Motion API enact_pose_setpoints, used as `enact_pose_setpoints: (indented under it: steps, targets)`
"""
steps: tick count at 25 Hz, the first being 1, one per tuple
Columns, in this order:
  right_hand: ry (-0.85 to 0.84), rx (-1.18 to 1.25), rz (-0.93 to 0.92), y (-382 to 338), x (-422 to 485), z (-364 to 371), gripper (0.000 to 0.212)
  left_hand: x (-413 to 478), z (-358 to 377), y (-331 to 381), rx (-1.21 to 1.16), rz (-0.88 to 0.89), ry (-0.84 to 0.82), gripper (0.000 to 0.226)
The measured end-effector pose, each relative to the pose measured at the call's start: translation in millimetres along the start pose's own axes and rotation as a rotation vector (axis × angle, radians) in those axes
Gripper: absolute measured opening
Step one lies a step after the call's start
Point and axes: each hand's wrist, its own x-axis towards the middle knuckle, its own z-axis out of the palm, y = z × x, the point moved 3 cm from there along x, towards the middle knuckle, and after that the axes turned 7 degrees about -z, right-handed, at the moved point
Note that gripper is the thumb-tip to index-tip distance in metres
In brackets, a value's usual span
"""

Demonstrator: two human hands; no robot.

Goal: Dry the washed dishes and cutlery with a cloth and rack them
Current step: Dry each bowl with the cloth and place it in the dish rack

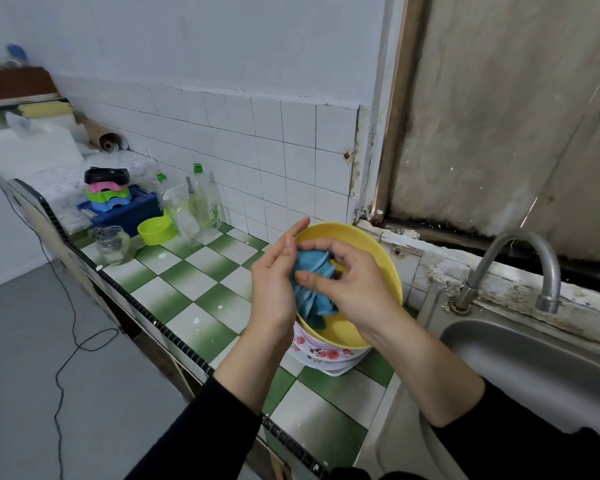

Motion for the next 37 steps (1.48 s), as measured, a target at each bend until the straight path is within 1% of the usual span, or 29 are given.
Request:
enact_pose_setpoints:
  steps: [2, 3, 5, 6, 9, 10, 11, 12, 13, 14, 15, 17, 19, 20, 22, 23, 24, 25, 26, 27, 28, 29, 30, 31, 33, 34, 35, 36, 37]
  targets:
    - [0.105, 0.008, -0.039, -3, 1, -1, 0.031, -1, -1, 1, -0.030, 0.005, -0.008, 0.030]
    - [0.083, 0.013, -0.037, -4, 1, -1, 0.030, -1, -1, 3, -0.045, 0.012, -0.014, 0.030]
    - [-0.030, 0.002, -0.023, -6, 1, 0, 0.030, -1, -2, 4, -0.048, 0.014, -0.018, 0.030]
    - [-0.035, -0.001, -0.014, -8, 1, 0, 0.031, 0, -3, 4, -0.045, 0.008, -0.021, 0.030]
    - [0.096, -0.008, 0.006, -7, 4, 3, 0.027, -2, 1, 3, -0.023, 0.005, 0.000, 0.030]
    - [0.057, -0.027, 0.012, -7, 4, 5, 0.027, -1, 0, 3, -0.009, 0.012, 0.014, 0.031]
    - [-0.047, -0.061, 0.017, -7, 4, 6, 0.029, -2, -2, 6, 0.019, 0.022, 0.028, 0.030]
    - [-0.202, -0.106, 0.028, -9, 3, 6, 0.030, 0, -5, 10, 0.065, 0.032, 0.047, 0.030]
    - [-0.372, -0.192, 0.044, -12, 0, 4, 0.029, 2, -9, 14, 0.104, 0.040, 0.069, 0.030]
    - [-0.523, -0.335, 0.057, -16, -1, -1, 0.028, 5, -14, 18, 0.123, 0.037, 0.092, 0.030]
    - [-0.626, -0.525, 0.057, -19, -2, -7, 0.027, 7, -17, 20, 0.122, 0.020, 0.109, 0.028]
    - [-0.692, -0.880, 0.017, -20, 2, -20, 0.028, 12, -21, 20, 0.093, -0.025, 0.146, 0.026]
    - [-0.611, -1.024, -0.016, -22, 9, -30, 0.031, 16, -23, 18, 0.080, -0.072, 0.169, 0.028]
    - [-0.516, -1.032, -0.029, -20, 13, -34, 0.032, 16, -22, 16, 0.083, -0.085, 0.159, 0.029]
    - [-0.275, -0.970, -0.060, -17, 16, -35, 0.035, 16, -17, 10, 0.085, -0.096, 0.114, 0.030]
    - [-0.186, -0.892, -0.070, -15, 16, -32, 0.037, 14, -12, 8, 0.086, -0.091, 0.088, 0.029]
    - [-0.158, -0.786, -0.073, -13, 13, -27, 0.038, 11, -8, 7, 0.088, -0.082, 0.075, 0.028]
    - [-0.196, -0.684, -0.067, -11, 8, -21, 0.041, 8, -5, 6, 0.093, -0.076, 0.076, 0.027]
    - [-0.281, -0.609, -0.061, -11, 2, -15, 0.043, 7, -5, 7, 0.103, -0.071, 0.090, 0.027]
    - [-0.384, -0.592, -0.050, -12, -3, -13, 0.046, 8, -7, 9, 0.109, -0.065, 0.109, 0.027]
    - [-0.484, -0.640, -0.033, -13, -6, -14, 0.044, 11, -12, 10, 0.104, -0.061, 0.124, 0.028]
    - [-0.544, -0.739, -0.029, -15, -5, -19, 0.041, 14, -17, 12, 0.081, -0.067, 0.138, 0.028]
    - [-0.537, -0.844, -0.033, -16, -2, -26, 0.039, 17, -21, 12, 0.059, -0.077, 0.148, 0.028]
    - [-0.456, -0.913, -0.039, -18, 1, -33, 0.038, 19, -22, 12, 0.054, -0.079, 0.149, 0.027]
    - [-0.170, -0.911, -0.087, -20, 7, -39, 0.038, 15, -13, 12, 0.072, -0.067, 0.110, 0.026]
    - [-0.071, -0.830, -0.115, -19, 8, -36, 0.039, 11, -6, 11, 0.067, -0.063, 0.079, 0.025]
    - [-0.044, -0.716, -0.120, -17, 7, -30, 0.040, 8, 1, 11, 0.062, -0.055, 0.059, 0.025]
    - [-0.083, -0.608, -0.104, -14, 6, -23, 0.041, 6, 4, 13, 0.068, -0.048, 0.055, 0.025]
    - [-0.172, -0.544, -0.085, -13, 4, -17, 0.043, 7, 3, 15, 0.081, -0.042, 0.075, 0.025]
